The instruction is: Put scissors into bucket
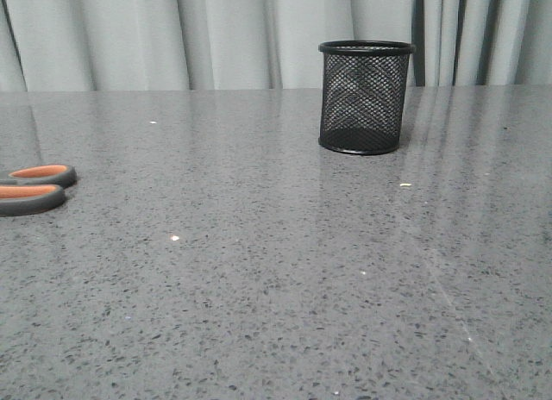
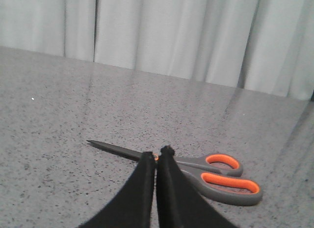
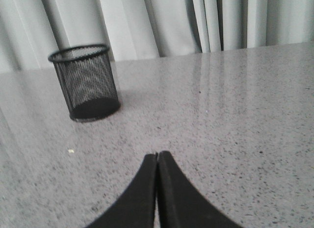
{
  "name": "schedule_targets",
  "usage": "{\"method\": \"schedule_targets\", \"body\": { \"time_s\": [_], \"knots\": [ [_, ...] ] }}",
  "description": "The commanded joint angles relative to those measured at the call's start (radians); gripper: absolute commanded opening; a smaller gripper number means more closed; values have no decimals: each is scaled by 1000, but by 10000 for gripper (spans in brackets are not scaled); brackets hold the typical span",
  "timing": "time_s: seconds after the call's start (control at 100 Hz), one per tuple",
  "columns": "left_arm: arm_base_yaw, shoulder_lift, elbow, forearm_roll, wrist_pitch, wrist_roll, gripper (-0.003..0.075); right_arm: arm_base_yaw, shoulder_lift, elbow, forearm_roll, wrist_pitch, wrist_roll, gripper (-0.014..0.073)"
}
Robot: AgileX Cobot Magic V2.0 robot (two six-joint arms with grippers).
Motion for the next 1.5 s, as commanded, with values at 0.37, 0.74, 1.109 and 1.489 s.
{"method": "schedule_targets", "body": {
  "time_s": [0.37,0.74,1.109,1.489],
  "knots": [
    [0,-12,-127,-352,32,-2,-20,-6,7,-130,270,27,-2,-44],
    [0,433,-731,-116,531,165,-20,-6,499,-641,53,395,-2,-44],
    [0,772,-1004,-131,840,273,-18,-6,893,-1003,-1,674,-47,-39],
    [0,852,-1004,-264,866,445,302,-6,931,-1023,19,684,-98,477]
  ]
}}
